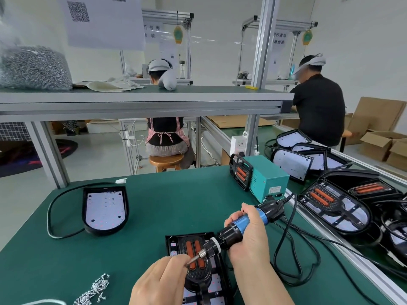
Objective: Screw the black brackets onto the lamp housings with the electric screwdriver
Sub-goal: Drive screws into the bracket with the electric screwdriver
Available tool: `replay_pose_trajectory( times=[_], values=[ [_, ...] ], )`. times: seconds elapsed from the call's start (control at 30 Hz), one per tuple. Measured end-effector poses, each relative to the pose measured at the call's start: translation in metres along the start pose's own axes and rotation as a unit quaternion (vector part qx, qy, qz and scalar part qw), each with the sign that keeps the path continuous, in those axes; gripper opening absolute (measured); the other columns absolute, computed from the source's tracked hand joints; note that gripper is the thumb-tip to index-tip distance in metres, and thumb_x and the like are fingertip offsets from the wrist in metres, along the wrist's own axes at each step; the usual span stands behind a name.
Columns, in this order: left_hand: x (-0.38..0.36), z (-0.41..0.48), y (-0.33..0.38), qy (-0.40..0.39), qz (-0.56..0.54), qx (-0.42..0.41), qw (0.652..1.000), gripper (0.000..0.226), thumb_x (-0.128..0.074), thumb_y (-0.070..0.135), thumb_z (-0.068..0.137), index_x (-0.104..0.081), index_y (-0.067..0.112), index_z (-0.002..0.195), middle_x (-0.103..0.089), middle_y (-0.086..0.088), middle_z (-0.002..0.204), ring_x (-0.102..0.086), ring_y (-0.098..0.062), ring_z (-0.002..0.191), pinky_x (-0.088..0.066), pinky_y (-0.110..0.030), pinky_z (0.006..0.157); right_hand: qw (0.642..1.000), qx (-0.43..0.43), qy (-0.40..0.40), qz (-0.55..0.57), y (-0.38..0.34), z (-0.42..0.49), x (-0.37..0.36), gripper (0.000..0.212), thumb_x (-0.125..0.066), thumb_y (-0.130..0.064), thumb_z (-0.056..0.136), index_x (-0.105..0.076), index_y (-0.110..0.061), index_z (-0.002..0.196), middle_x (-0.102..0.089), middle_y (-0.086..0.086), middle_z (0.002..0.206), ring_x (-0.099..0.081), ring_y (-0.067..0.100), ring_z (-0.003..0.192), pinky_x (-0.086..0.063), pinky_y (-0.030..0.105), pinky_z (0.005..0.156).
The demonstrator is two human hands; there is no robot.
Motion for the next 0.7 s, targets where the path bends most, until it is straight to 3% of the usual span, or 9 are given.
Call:
replay_pose_trajectory(
  times=[0.13, 0.27, 0.37, 0.43, 0.5, 0.53, 0.63, 0.7],
  values=[
    [-0.002, -0.002, -0.004, -0.02, -0.055, 0.016, 0.998, 0.014, -0.053, 0.027, 0.08, -0.056, 0.036, 0.09, -0.064, 0.015, 0.069, -0.053, -0.003, 0.055, -0.046, -0.014, 0.06, 1.0, 0.001, -0.004, 0.002, -0.001, 0.0, -0.004, 0.017, -0.065, -0.008, 0.092, -0.049, -0.013, 0.094, -0.052, 0.004, 0.069, -0.048, 0.017, 0.058, -0.046, 0.03, 0.061],
    [-0.002, -0.002, -0.006, -0.052, -0.077, 0.034, 0.995, 0.015, -0.058, 0.04, 0.078, -0.065, 0.035, 0.091, -0.067, 0.02, 0.075, -0.062, 0.002, 0.057, -0.049, -0.012, 0.058, 1.0, 0.0, -0.008, 0.002, -0.002, 0.0, -0.006, 0.016, -0.066, -0.007, 0.091, -0.051, -0.013, 0.088, -0.054, 0.002, 0.062, -0.051, 0.014, 0.05, -0.048, 0.028, 0.056],
    [0.003, -0.003, -0.011, -0.024, -0.121, 0.122, 0.985, 0.022, -0.059, 0.049, 0.078, -0.069, 0.034, 0.091, -0.068, 0.025, 0.084, -0.065, 0.008, 0.07, -0.048, -0.005, 0.067, 1.0, -0.001, -0.013, 0.002, -0.004, -0.001, -0.008, 0.016, -0.067, -0.007, 0.09, -0.052, -0.013, 0.088, -0.054, 0.002, 0.062, -0.051, 0.014, 0.049, -0.048, 0.028, 0.055],
    [0.002, -0.005, -0.023, 0.014, -0.16, 0.235, 0.959, 0.021, -0.053, 0.048, 0.083, -0.069, 0.036, 0.087, -0.07, 0.021, 0.088, -0.066, 0.003, 0.079, -0.049, -0.01, 0.074, 1.0, 0.001, -0.019, -0.007, -0.006, -0.001, -0.009, 0.016, -0.066, -0.008, 0.09, -0.052, -0.013, 0.087, -0.053, 0.003, 0.06, -0.05, 0.015, 0.048, -0.048, 0.027, 0.052],
    [-0.007, -0.007, -0.041, 0.022, -0.196, 0.362, 0.911, 0.019, -0.053, 0.042, 0.093, -0.069, 0.037, 0.084, -0.07, 0.012, 0.093, -0.068, -0.008, 0.085, -0.053, -0.032, 0.078, 1.0, 0.0, -0.025, -0.014, -0.008, -0.001, -0.01, 0.017, -0.066, -0.009, 0.09, -0.052, -0.014, 0.084, -0.053, 0.003, 0.058, -0.049, 0.015, 0.048, -0.047, 0.025, 0.05],
    [-0.011, -0.007, -0.05, 0.006, -0.202, 0.411, 0.889, 0.019, -0.054, 0.036, 0.098, -0.067, 0.036, 0.084, -0.068, 0.008, 0.095, -0.068, -0.014, 0.085, -0.051, -0.035, 0.075, 0.999, -0.002, -0.029, -0.017, -0.009, -0.002, -0.011, 0.018, -0.066, -0.009, 0.09, -0.051, -0.014, 0.082, -0.052, 0.003, 0.058, -0.048, 0.016, 0.048, -0.046, 0.025, 0.049],
    [-0.02, -0.009, -0.066, -0.068, -0.185, 0.483, 0.853, 0.013, -0.056, 0.038, 0.097, -0.061, 0.029, 0.088, -0.066, 0.0, 0.094, -0.069, -0.017, 0.076, -0.047, -0.022, 0.059, 0.999, -0.01, -0.044, -0.025, -0.011, -0.004, -0.013, 0.02, -0.065, -0.009, 0.091, -0.05, -0.014, 0.08, -0.051, 0.002, 0.057, -0.046, 0.015, 0.046, -0.045, 0.024, 0.046],
    [-0.027, -0.012, -0.07, -0.122, -0.211, 0.524, 0.816, 0.023, -0.061, 0.045, 0.093, -0.061, 0.022, 0.096, -0.068, -0.006, 0.087, -0.069, -0.019, 0.068, -0.05, -0.022, 0.049, 0.998, -0.008, -0.052, -0.023, -0.012, -0.005, -0.015, 0.02, -0.064, -0.007, 0.091, -0.05, -0.013, 0.08, -0.051, 0.002, 0.055, -0.047, 0.014, 0.043, -0.045, 0.023, 0.044]
  ],
)
Point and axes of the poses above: each hand's wrist, its own z-axis towards the middle knuckle, its own x-axis out of the back of the hand, y = z × x, the point moved 3 cm from there along z, towards the middle knuckle
